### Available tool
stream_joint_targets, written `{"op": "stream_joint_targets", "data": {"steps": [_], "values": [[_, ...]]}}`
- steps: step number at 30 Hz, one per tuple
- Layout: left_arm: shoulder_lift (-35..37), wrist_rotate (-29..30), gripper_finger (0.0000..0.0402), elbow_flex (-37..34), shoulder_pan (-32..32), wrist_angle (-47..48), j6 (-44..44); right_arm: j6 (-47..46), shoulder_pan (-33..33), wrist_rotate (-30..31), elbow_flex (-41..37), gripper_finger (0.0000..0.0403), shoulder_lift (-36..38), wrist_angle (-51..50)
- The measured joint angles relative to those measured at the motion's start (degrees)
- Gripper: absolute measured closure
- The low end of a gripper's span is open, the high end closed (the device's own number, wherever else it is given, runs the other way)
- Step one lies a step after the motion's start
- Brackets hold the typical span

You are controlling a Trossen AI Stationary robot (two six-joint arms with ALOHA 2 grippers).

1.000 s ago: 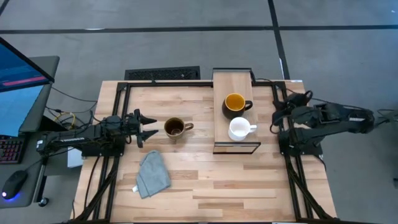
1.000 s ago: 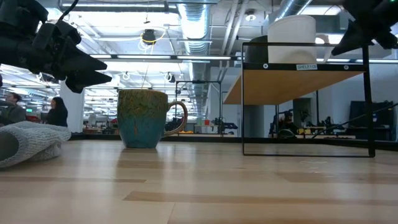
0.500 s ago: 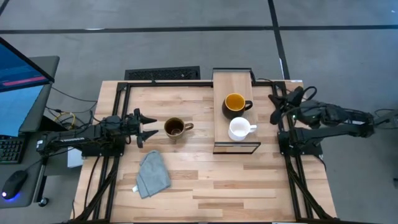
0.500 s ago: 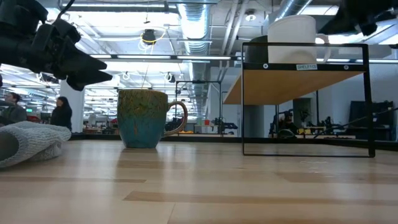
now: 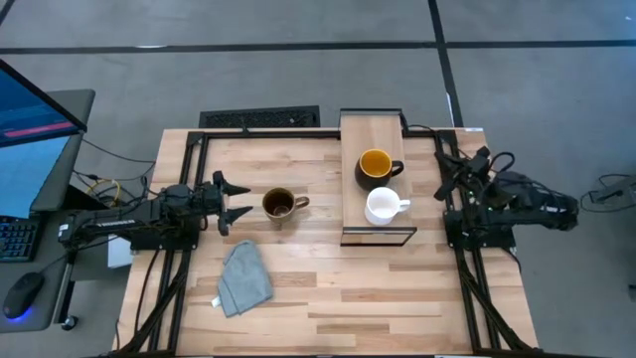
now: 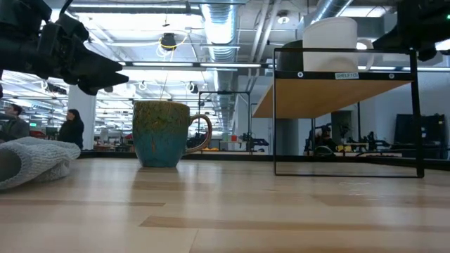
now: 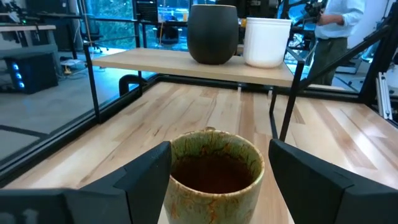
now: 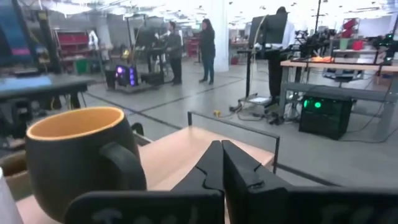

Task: Stack small to large cups/mugs on shelf
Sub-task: Put the brown mug on the shelf

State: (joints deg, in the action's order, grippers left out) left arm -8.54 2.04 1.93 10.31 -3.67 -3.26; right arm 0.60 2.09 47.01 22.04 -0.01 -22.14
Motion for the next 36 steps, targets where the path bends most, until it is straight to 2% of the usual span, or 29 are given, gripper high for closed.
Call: {"op": "stream_joint_targets", "data": {"steps": [7,12,17,24,27,36], "values": [[0.0,0.15,0.0141,0.0,-0.01,-0.1,-0.36,1.06,-0.33,1.23,-1.17,0.0386,-1.43,2.1],[0.01,-0.1,0.0141,0.0,0.0,0.08,-0.39,6.22,-2.97,0.81,-4.76,0.0388,-1.05,9.66],[0.02,-0.19,0.0141,0.0,0.01,0.25,-1.74,11.52,-7.25,0.65,-7.31,0.0387,-1.0,16.89],[0.02,-2.44,0.0141,0.0,-0.01,0.34,-3.01,12.71,-16.24,-1.34,-9.26,0.039,-1.0,17.33],[0.02,-2.77,0.0141,0.0,-0.01,0.34,-3.71,11.97,-20.98,-3.3,-10.12,0.0389,-1.0,17.47],[0.02,-2.79,0.0141,0.0,0.0,0.36,-4.05,9.78,-32.65,-17.9,-12.99,0.039,-1.01,16.14]]}}
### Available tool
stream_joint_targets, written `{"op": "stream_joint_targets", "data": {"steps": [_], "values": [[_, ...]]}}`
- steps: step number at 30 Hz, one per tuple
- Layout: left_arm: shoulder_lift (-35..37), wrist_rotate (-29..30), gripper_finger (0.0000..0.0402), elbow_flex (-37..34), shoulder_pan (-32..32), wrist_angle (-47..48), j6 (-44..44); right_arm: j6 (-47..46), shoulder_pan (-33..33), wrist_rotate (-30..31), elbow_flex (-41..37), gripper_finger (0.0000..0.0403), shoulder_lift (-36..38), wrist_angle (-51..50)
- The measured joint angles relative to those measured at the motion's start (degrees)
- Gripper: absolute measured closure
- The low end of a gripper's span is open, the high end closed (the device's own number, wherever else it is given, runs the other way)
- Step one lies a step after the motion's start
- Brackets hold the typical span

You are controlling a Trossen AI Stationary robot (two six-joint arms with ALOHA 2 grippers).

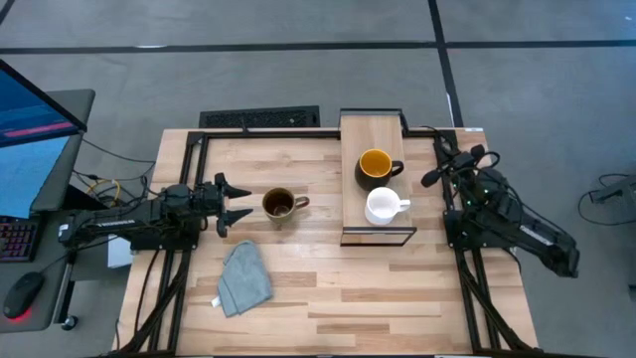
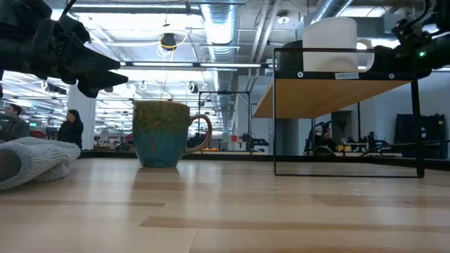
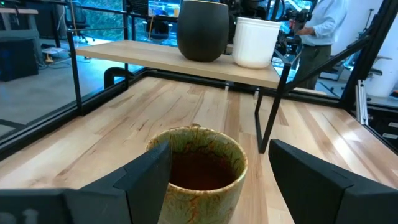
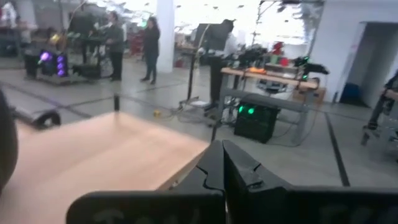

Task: Stack small to large cups/mugs on shelf
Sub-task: Put the brown mug on the shelf

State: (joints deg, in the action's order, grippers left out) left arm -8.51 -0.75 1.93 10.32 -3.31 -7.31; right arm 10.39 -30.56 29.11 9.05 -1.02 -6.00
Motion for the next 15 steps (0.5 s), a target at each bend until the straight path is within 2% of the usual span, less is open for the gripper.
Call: {"op": "stream_joint_targets", "data": {"steps": [5,12,15], "values": [[0.0,0.0,0.0141,0.0,-0.01,0.02,-0.01,-0.93,-5.64,-7.84,-0.03,0.0388,-0.02,-1.75],[0.0,0.01,0.0141,0.0,0.0,0.1,-0.02,-1.68,-14.2,-10.93,-0.01,0.039,-0.02,-2.81],[0.0,0.02,0.0141,0.0,-0.01,0.68,-0.02,-4.35,-17.69,-14.57,-0.01,0.039,-0.02,-5.54]]}}
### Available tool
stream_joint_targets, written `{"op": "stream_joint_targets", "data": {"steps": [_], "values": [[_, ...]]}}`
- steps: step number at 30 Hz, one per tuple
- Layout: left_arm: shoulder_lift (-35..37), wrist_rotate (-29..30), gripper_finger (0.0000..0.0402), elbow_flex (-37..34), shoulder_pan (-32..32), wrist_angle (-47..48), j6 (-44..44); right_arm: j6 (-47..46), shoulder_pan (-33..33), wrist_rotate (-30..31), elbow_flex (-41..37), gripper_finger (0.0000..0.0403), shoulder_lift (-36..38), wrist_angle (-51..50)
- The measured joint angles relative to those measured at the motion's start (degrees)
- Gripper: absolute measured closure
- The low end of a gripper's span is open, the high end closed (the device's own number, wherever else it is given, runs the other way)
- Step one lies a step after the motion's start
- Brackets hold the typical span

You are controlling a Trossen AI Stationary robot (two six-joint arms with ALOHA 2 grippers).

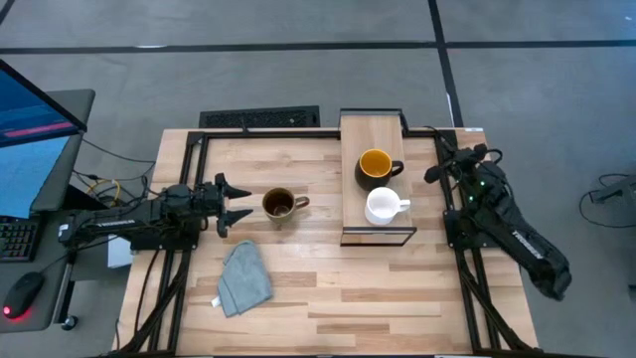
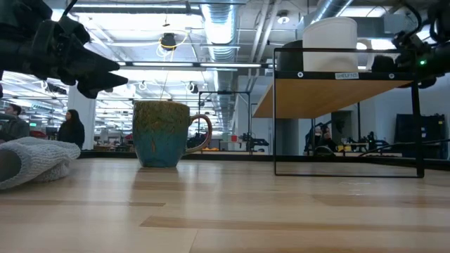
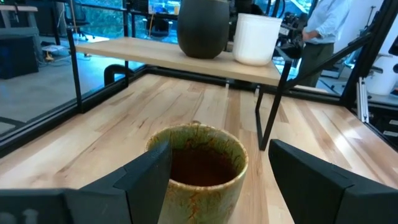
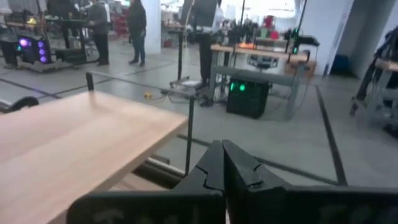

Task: Stack small to large cups/mugs on shelf
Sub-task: Put the brown mug on the shelf

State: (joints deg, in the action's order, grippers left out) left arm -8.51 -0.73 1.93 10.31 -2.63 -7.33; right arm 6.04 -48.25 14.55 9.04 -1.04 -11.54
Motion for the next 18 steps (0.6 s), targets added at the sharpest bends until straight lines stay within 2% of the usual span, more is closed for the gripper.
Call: {"op": "stream_joint_targets", "data": {"steps": [7,18], "values": [[-0.02,0.02,0.0141,0.0,0.0,1.13,-0.01,-0.63,-3.71,-1.88,0.0,0.0389,0.0,-1.88],[0.0,2.65,0.0141,0.0,0.02,1.09,1.94,-0.59,-3.54,-1.61,-0.01,0.0389,0.11,-4.72]]}}
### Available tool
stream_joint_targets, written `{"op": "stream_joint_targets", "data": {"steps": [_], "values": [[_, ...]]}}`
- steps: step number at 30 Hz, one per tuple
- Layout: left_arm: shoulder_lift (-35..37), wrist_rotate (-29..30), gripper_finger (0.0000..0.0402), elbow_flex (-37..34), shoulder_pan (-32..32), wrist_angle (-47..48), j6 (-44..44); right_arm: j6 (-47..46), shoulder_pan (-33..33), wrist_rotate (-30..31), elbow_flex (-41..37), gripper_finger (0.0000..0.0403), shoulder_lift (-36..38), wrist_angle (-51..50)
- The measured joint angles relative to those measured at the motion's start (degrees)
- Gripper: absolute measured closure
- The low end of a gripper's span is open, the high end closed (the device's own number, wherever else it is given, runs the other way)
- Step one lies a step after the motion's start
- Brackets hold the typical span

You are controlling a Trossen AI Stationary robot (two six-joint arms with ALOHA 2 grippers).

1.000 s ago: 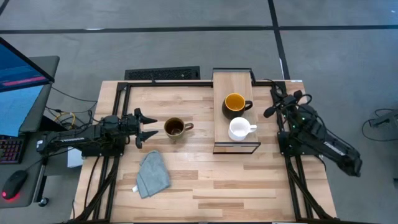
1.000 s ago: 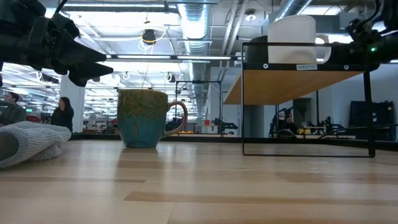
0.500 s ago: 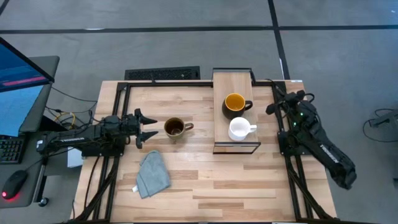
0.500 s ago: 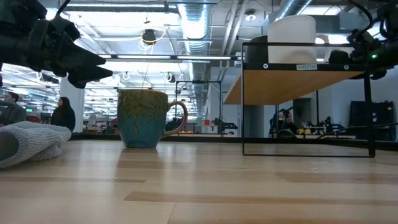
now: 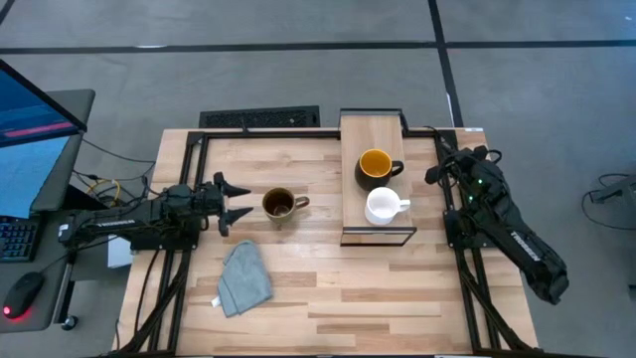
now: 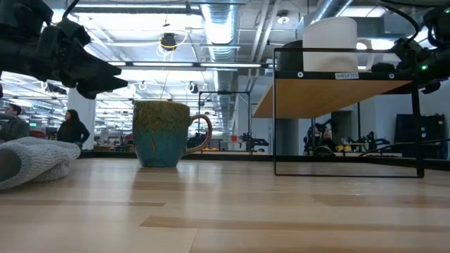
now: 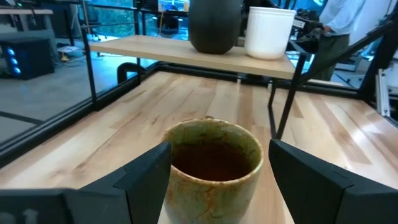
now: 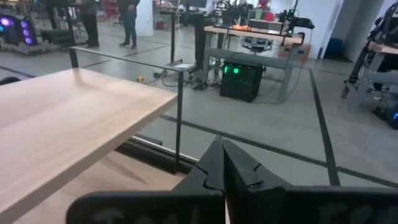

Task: Stack small to large cups/mugs on shelf
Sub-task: Put the brown mug on the shelf

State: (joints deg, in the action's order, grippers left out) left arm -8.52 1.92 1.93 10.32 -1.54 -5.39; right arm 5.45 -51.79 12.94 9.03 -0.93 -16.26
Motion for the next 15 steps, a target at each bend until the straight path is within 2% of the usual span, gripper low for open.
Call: {"op": "stream_joint_targets", "data": {"steps": [6,10,15], "values": [[-0.02,0.41,0.0141,0.0,-0.02,-0.14,0.24,-0.22,0.0,-0.77,-4.92,0.0391,0.63,7.16],[0.0,0.85,0.0141,0.0,-0.02,-1.42,0.2,1.48,-0.11,-0.8,-5.17,0.039,0.81,10.77],[-0.01,7.41,0.0141,0.0,-0.02,-2.71,0.88,1.52,-0.11,-0.34,-5.17,0.039,0.79,10.99]]}}
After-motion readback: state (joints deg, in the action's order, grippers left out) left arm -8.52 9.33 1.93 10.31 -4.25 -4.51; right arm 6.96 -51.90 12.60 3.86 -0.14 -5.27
